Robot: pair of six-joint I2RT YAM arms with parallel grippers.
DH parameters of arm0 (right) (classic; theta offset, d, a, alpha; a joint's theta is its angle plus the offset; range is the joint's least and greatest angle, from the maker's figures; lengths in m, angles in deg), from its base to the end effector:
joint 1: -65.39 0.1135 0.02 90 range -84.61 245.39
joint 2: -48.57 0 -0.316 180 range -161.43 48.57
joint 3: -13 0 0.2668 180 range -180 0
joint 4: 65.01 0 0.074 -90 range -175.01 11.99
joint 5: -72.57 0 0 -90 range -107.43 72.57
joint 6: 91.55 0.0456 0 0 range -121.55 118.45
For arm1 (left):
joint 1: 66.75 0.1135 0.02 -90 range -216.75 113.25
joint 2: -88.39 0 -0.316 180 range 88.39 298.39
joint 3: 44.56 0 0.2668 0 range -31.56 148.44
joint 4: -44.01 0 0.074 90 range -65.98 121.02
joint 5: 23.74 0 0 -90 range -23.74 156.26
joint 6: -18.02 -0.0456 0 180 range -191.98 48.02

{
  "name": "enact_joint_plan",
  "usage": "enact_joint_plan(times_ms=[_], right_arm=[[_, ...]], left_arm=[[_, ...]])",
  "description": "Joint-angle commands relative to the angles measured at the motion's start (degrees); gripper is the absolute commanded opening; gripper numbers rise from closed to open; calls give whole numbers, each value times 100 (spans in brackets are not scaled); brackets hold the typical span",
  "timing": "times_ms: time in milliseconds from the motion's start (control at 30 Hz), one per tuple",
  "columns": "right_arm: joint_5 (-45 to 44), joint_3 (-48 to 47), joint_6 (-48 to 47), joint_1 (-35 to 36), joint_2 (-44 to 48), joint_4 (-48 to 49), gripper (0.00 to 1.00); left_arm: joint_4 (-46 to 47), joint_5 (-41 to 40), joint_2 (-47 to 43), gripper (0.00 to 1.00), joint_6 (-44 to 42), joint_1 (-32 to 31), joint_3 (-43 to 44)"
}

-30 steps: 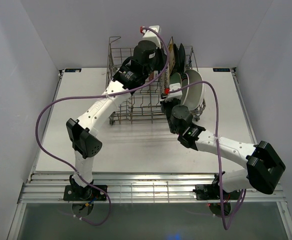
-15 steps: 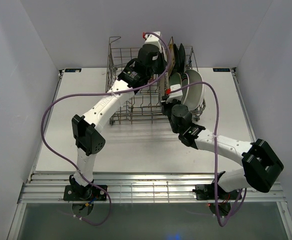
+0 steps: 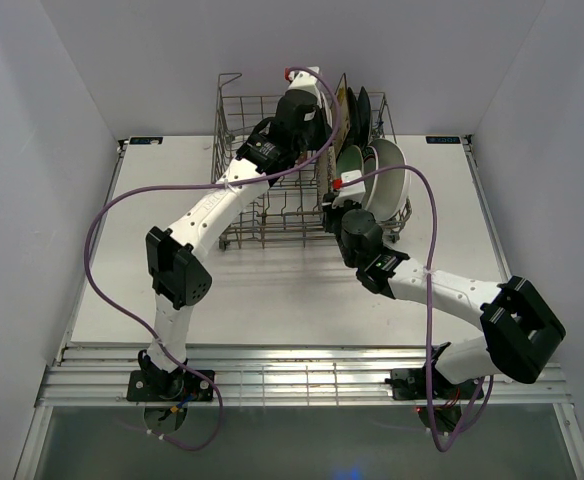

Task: Load the plates into the dish rack
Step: Insert the plate into the dish rack.

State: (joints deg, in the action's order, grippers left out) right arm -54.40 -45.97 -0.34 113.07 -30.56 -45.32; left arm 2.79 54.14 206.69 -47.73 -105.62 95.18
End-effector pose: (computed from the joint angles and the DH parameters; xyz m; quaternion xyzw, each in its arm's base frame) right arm 0.2366 0.2191 0.3310 -0.0605 0.7068 0.0714 0.7012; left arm 0.4184 -0.3250 0.4491 0.0433 0.8146 -0.2258 0.5325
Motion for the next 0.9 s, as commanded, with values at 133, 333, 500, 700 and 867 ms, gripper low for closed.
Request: enact_joint_plan(times_ms=[133, 333, 500, 700, 867], right_arm=[[-258, -87, 406, -127, 267, 599, 8], [-346, -78, 573, -180, 284, 441, 8], [-486, -34, 784, -233, 311, 335, 8], [-530, -25, 907, -251, 320, 256, 8], [-609, -17, 977, -251, 320, 212, 9]], left_arm=[[283, 149, -202, 12, -984, 301, 26], [300, 192, -220, 31, -1010, 301, 26], [300, 271, -237, 44, -1036, 301, 44], [327, 315, -220, 70, -1071, 301, 97], [318, 307, -263, 79, -1089, 301, 150]])
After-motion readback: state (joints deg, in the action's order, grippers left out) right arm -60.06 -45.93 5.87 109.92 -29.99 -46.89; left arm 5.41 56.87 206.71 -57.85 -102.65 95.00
